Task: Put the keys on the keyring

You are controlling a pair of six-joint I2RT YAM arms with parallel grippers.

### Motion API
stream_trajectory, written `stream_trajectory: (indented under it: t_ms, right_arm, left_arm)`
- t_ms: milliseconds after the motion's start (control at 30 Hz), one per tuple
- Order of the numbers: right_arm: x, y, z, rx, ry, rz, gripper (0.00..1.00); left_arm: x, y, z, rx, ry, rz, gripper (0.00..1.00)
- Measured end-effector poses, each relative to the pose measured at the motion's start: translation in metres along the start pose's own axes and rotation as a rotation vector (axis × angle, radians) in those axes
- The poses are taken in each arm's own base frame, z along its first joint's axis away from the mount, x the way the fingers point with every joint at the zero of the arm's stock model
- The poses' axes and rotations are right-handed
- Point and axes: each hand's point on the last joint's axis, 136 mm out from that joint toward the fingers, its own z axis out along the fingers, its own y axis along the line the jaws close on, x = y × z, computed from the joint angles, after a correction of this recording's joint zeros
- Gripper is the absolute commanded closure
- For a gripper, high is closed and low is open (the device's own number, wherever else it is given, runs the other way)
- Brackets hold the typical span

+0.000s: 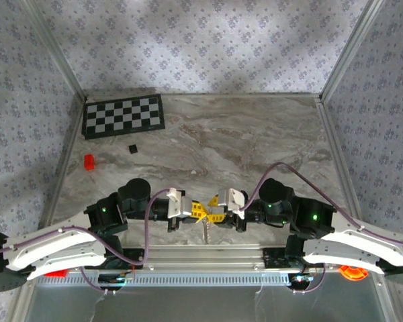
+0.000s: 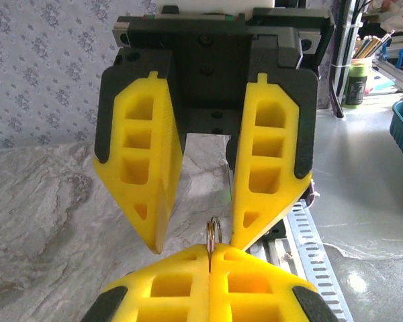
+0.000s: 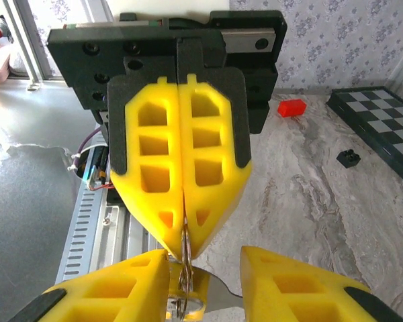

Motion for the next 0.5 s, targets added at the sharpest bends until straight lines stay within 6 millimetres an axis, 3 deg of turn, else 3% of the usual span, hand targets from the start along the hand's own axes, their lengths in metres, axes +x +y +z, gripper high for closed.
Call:
stream_trajectory:
  t_ms: [233, 500]
  right_arm:
    - [-0.0016, -0.0002, -0.0027, 0.004, -0.020, 0.016, 0.84]
    - [-0.0002, 0.0010, -0.0031, -0.002, -0.026, 0.020, 0.91]
  left_arm:
    - [-0.0019, 0.0000, 0.0000, 0.001, -0.008, 0.003, 1.00]
    - [-0.0012, 0.0022, 0.0007, -0.010, -0.026, 0.009, 1.00]
